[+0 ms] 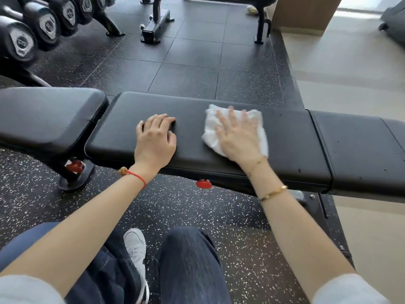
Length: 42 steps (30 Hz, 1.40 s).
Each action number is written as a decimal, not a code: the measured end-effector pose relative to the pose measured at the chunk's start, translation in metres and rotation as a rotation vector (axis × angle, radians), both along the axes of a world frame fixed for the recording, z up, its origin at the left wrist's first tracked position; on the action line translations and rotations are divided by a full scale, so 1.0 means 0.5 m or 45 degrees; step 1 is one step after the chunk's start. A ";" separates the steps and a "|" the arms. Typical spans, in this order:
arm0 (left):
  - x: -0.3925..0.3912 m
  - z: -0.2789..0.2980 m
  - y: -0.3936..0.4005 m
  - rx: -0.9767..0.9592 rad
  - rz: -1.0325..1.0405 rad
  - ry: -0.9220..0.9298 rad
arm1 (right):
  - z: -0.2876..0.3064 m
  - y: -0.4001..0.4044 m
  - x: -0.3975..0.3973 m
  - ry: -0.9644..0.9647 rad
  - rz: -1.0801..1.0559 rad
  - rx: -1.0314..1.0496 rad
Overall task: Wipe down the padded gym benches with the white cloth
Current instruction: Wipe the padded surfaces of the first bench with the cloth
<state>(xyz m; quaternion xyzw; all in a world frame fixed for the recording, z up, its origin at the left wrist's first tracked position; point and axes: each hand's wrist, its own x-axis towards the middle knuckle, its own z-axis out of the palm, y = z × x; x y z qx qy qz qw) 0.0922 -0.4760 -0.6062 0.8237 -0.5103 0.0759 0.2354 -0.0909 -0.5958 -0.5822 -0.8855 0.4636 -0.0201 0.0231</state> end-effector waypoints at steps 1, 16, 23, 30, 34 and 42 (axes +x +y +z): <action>0.003 0.000 0.002 0.000 -0.006 0.005 | -0.006 0.027 0.024 0.004 0.110 -0.014; 0.003 0.001 0.000 -0.016 -0.007 -0.021 | 0.026 -0.181 -0.066 -0.008 -0.175 0.025; 0.015 -0.004 0.007 -0.011 -0.033 -0.038 | 0.006 -0.066 -0.060 -0.073 0.337 0.055; 0.005 -0.001 -0.001 -0.014 0.000 -0.047 | 0.019 -0.221 -0.112 -0.088 -0.310 0.086; 0.004 -0.001 0.000 -0.022 0.002 -0.038 | -0.002 -0.111 0.005 -0.059 0.015 0.009; 0.008 0.000 0.009 -0.016 -0.026 -0.028 | -0.005 0.018 -0.092 -0.041 0.233 0.033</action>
